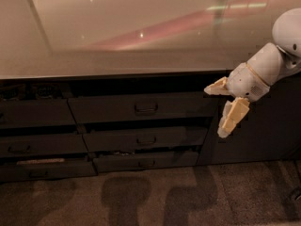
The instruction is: Open top drawer
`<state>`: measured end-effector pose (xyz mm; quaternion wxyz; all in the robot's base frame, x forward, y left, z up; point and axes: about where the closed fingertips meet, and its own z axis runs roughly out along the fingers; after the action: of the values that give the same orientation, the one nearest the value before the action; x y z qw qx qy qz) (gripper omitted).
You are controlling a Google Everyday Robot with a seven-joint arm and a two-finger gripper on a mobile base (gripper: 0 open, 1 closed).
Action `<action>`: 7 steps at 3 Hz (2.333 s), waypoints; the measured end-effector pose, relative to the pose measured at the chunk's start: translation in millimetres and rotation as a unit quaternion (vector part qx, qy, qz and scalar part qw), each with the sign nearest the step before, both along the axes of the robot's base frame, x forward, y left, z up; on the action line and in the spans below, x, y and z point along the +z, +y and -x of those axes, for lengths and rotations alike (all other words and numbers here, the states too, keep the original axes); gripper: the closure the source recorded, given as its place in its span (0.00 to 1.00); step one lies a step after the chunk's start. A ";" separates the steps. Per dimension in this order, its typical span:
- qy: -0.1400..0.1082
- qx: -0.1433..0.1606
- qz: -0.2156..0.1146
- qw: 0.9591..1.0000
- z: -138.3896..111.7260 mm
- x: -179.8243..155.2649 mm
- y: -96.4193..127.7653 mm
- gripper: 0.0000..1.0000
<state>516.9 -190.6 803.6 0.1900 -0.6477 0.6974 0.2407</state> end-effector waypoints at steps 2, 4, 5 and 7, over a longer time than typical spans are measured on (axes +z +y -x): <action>-0.049 0.009 0.007 0.999 4.2 -1.2 3.4 0.00; -0.194 0.051 0.024 0.979 24.4 -2.6 13.8 0.00; -0.200 0.052 0.025 0.978 22.9 -3.5 13.6 0.00; -0.174 0.035 0.060 0.982 -20.1 -1.0 28.2 0.00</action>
Offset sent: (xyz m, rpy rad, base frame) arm -0.0201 0.0140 0.0064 -0.0649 -0.4432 0.0830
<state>537.0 -162.4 802.6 0.2609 -0.7141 0.6435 0.0887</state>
